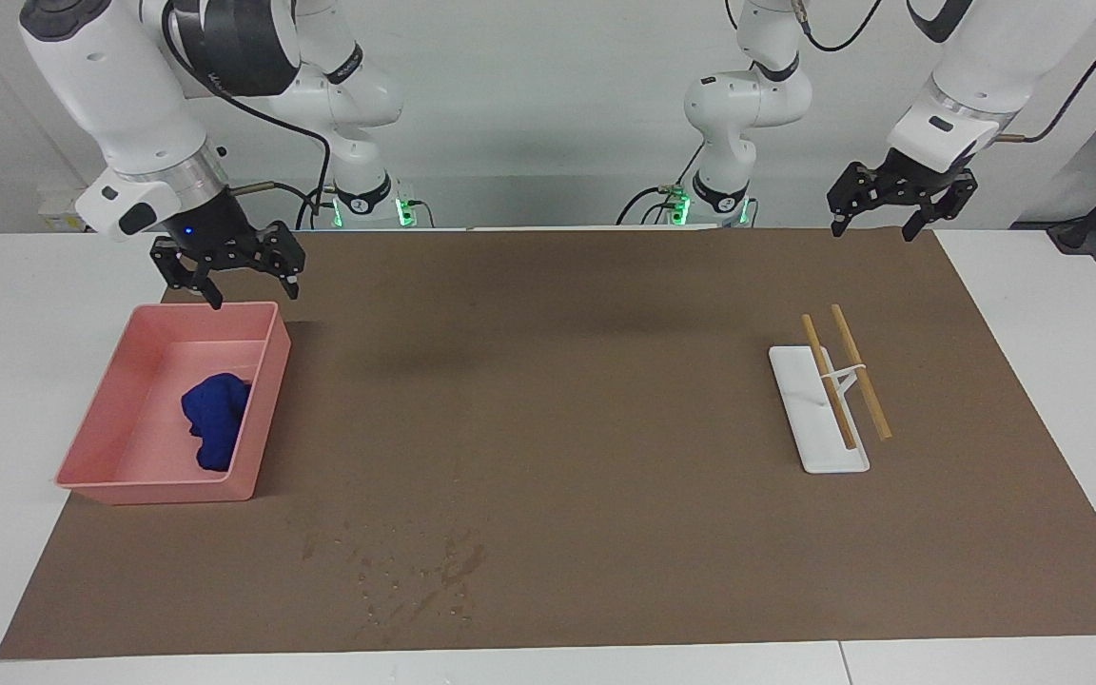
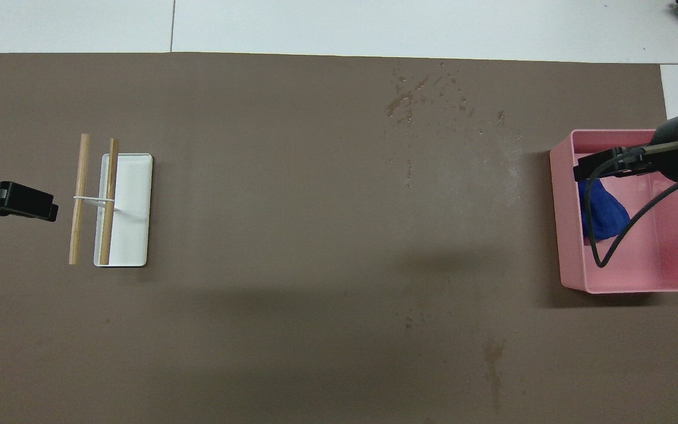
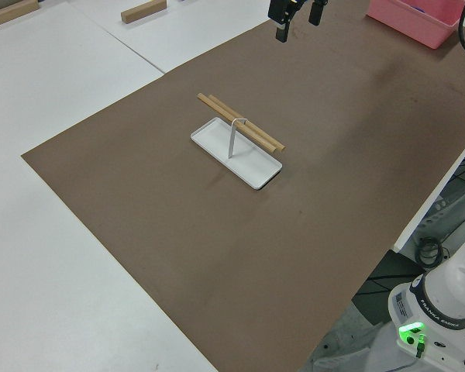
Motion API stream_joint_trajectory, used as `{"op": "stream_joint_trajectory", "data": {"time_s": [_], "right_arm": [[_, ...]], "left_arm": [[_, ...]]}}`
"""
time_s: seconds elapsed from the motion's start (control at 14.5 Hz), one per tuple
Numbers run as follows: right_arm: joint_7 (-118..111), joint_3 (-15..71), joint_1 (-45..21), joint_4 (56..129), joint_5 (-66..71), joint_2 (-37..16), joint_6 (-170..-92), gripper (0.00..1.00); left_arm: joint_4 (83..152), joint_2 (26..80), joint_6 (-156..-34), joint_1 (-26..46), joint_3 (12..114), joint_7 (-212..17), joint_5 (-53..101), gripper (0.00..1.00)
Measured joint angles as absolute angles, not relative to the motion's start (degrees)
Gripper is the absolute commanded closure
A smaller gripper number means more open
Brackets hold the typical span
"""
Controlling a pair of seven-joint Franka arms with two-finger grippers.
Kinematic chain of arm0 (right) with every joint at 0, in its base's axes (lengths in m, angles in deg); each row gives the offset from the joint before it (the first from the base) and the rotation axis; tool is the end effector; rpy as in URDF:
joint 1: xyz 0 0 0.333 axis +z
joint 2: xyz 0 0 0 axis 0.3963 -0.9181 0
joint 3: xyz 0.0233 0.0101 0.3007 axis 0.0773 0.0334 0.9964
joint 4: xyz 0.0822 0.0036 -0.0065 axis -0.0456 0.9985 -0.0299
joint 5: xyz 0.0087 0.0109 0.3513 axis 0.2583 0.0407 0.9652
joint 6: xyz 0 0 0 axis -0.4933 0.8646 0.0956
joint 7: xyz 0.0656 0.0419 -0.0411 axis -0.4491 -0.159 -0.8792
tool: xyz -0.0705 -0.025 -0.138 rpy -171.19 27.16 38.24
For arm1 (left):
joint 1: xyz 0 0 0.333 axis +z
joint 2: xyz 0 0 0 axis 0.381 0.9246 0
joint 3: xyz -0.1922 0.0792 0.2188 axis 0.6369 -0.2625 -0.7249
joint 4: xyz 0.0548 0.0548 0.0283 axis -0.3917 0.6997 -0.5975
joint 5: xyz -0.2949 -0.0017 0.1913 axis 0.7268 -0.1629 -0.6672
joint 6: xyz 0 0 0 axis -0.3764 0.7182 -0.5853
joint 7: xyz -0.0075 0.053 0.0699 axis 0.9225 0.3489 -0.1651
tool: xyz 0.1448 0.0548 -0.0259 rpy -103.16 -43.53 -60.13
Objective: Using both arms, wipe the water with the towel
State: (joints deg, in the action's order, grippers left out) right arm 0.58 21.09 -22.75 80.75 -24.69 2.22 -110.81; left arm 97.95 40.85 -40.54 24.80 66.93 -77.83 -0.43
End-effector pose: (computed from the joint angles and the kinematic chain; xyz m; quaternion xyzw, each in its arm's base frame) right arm 0.5389 0.0166 0.5379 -0.9983 -0.0438 -0.0279 0.0281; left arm 0.4838 -0.0415 0.5781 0.9968 -0.0760 -0.0239 0.0069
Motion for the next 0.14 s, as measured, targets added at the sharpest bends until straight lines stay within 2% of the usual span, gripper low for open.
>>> {"op": "stream_joint_trajectory", "data": {"time_s": [0.14], "right_arm": [[0.58, 21.09, -22.75, 80.77, -24.69, 2.21, -110.81, 0.0]], "left_arm": [[97.95, 40.85, -40.54, 24.8, 66.93, -77.83, -0.43, 0.0]]}}
